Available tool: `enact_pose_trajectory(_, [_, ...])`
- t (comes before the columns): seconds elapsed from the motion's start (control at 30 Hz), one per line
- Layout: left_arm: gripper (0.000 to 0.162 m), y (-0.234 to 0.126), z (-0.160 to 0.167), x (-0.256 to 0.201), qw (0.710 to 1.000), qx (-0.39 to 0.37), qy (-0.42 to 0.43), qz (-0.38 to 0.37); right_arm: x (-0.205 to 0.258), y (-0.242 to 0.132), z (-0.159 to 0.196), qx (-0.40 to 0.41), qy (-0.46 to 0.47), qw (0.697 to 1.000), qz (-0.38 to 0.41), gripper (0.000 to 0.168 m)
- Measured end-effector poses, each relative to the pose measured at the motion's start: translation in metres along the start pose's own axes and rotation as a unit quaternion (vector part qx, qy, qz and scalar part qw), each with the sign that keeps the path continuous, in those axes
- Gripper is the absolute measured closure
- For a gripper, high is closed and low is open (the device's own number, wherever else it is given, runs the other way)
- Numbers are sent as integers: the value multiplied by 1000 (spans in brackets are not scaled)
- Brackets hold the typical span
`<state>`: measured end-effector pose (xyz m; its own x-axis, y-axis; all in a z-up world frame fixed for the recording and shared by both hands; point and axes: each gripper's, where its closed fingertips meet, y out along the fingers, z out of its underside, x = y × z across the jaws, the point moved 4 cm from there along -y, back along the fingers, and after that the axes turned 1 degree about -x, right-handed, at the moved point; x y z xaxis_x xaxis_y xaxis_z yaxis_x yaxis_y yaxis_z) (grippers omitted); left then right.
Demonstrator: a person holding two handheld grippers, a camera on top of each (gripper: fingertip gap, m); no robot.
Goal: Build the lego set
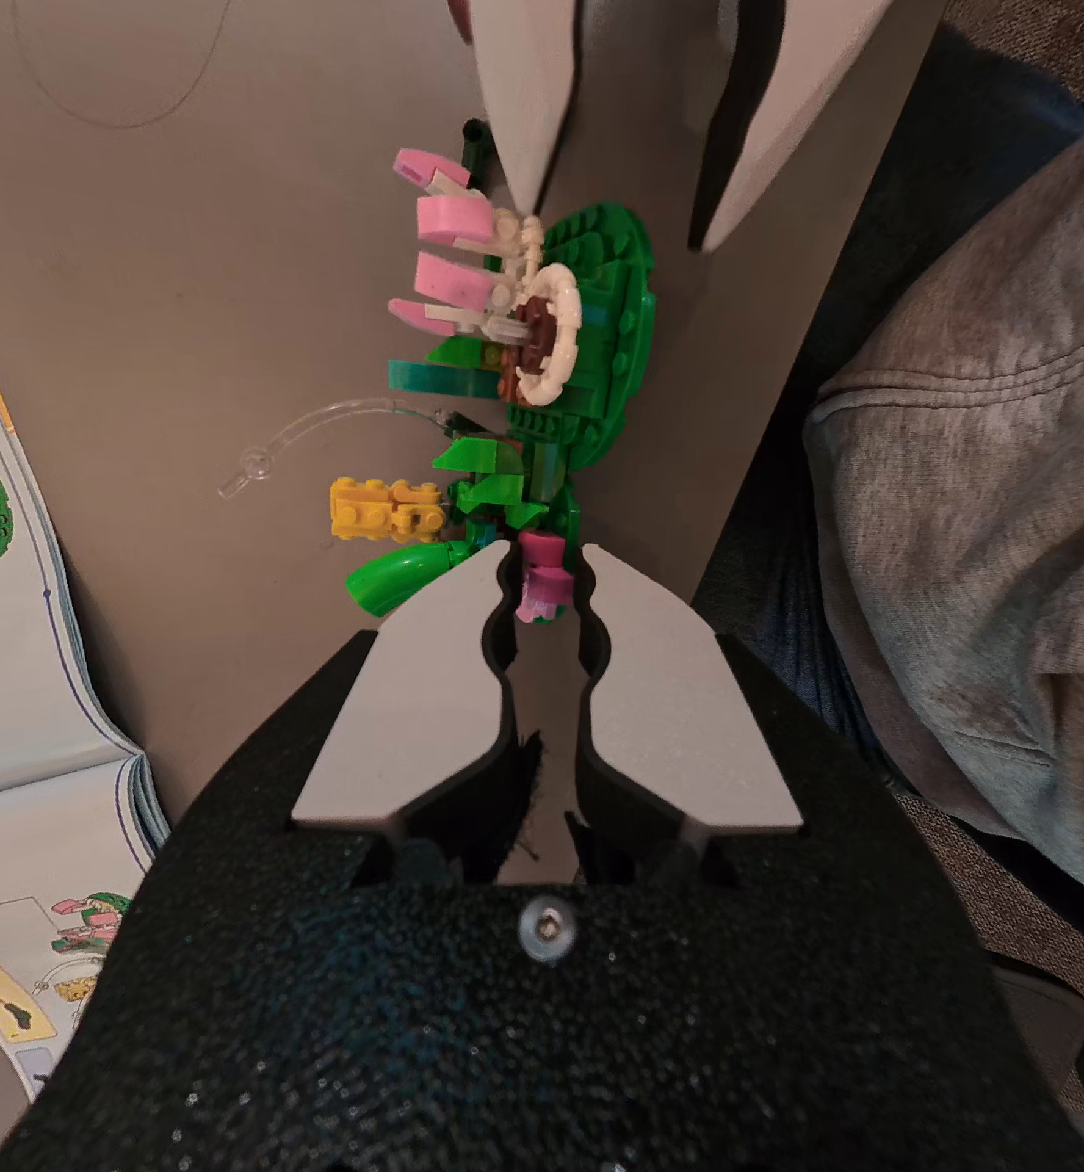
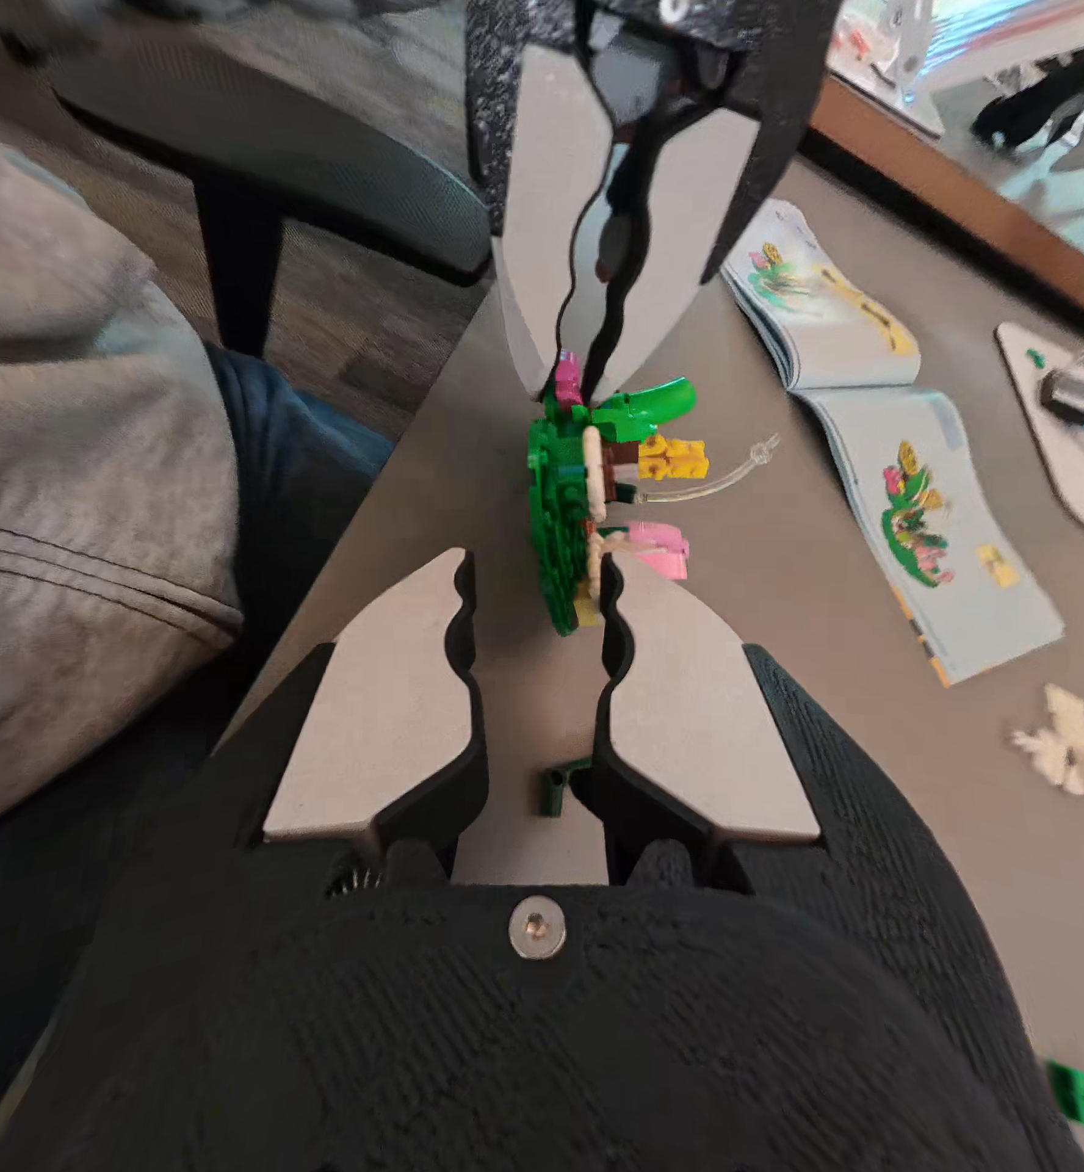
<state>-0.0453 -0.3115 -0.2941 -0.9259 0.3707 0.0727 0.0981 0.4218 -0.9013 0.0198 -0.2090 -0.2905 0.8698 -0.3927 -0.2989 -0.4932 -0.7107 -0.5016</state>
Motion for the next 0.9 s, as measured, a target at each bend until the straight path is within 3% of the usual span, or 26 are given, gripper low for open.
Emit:
enact_pose_trajectory(0.2, [147,0,1,-1,1000,-12,-5,1,1,14,1,34,-98,992,75,160])
enact_pose_trajectory(0.33, [140,-6,4,-3,998,-36,-30,-44,0,15,0,34,-101,990,94,160])
enact_pose_trajectory(0.43, [127,-15,-4,-14,983,-129,11,-130,1,18,-1,32,-107,989,98,161])
enact_pose_trajectory(0.53, [130,-13,-15,-32,956,-213,38,-196,2,19,-2,27,-102,990,98,161])
enact_pose_trajectory(0.7, [126,7,-13,-40,937,-206,61,-277,1,19,-2,19,-91,991,96,161])
enact_pose_trajectory(0.9, [131,15,-18,-36,939,-209,49,-269,3,19,-3,16,-97,991,90,161])
